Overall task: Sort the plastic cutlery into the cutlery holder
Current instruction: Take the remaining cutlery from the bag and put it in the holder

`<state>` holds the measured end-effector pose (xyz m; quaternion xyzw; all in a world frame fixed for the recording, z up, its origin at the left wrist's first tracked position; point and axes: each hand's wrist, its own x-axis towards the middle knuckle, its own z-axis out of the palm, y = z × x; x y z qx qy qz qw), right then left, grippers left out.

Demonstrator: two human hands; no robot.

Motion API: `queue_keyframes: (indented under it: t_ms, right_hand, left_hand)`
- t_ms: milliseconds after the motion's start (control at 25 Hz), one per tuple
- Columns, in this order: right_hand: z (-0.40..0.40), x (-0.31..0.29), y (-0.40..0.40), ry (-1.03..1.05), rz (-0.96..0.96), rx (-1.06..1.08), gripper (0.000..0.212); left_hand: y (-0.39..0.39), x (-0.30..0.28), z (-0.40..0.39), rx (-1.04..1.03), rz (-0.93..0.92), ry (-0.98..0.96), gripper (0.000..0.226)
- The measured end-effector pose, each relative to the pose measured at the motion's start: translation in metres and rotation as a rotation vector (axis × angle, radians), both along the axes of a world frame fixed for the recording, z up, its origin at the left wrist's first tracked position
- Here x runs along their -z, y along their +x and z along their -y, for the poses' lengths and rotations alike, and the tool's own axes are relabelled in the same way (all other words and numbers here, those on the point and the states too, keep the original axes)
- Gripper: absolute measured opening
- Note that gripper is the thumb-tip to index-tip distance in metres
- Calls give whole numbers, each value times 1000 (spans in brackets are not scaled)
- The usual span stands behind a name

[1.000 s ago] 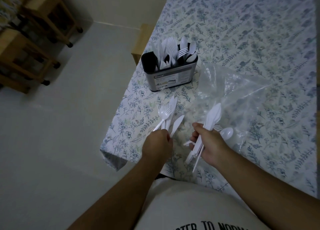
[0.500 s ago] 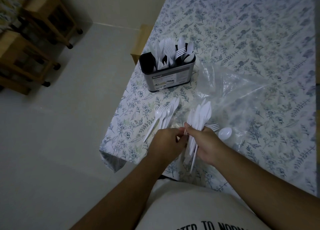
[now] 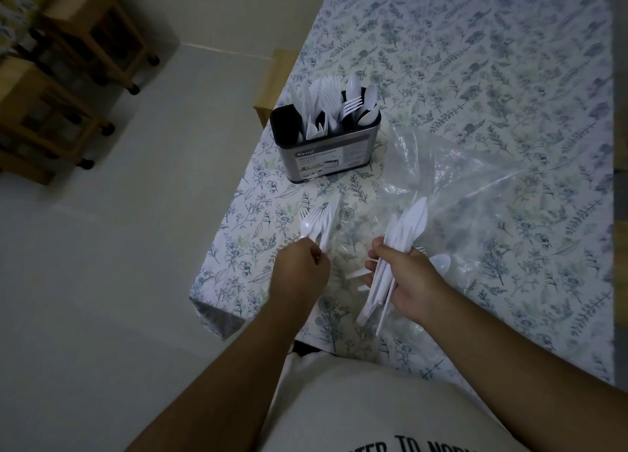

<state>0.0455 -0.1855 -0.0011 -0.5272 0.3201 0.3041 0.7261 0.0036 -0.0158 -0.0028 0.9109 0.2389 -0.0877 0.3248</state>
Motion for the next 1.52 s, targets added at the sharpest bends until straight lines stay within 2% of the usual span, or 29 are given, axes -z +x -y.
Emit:
queue_keyframes:
  t_ms: [80,120,280,360,400,440,520,560,600,680,720,760,800,920,960,1000,1080,1280,1520]
  right_hand:
    - [-2,1,2,4,4,33,3]
    - [-3,0,3,18,8,45,3]
    - [-3,-3,10,42,48,43,30]
    - [-3,-8,12,19,60,98,25]
    - [-2,-12,15,6,71,161,19]
    - [0,-17,19,8,90,243,16]
    - [5,-27,27,64,147,399,14]
    - [3,-34,28,92,174,428,13]
    - [-1,-37,24,102,194,412,13]
    - [-15,-37,9,29,201,282,14]
    - [-20,-36,4,-49,205,201,14]
    - [-21,-35,2,-130,212,125,14]
    - [-17,-33,3,-192,218,54,13]
    - [4,-24,11,-187,199,-49,14]
    - [8,-20,10,-165,180,-65,16]
    - [10,-15,7,-156,162,-82,16]
    - [9,-8,0,-156,133,-147,15]
    - [15,-2,-4,-269,73,-380,15]
    - [24,-1,2,-427,48,-383,19]
  left_hand:
    - [-7,-6,7,-80,59,-119,7]
    - [-9,-9,13,-55,73,-171,6]
    - [-8,-14,29,226,58,-271,7]
    - [-5,-20,34,261,114,-310,9]
    - [-5,-23,39,197,152,-366,10]
    - [-4,-24,45,18,165,-478,14]
    - [7,-21,55,-617,73,-939,28]
    - [11,-17,60,-877,4,-1190,39]
    - [14,-16,67,-1024,-50,-1386,50]
    - [16,-18,83,-1014,-82,-1610,62]
    - [14,-22,88,-945,-82,-1613,62]
    - [10,-27,89,-872,-81,-1525,59]
    - [5,-28,84,-747,-68,-1333,53]
    - [-4,1,38,-192,30,-343,16]
    - [-6,11,21,-59,25,-123,18]
    - [-6,16,8,17,-2,-3,22]
    - [-6,19,-2,72,-2,72,23]
    - [-4,17,-7,54,65,115,18]
    - [-3,14,-7,64,45,114,6]
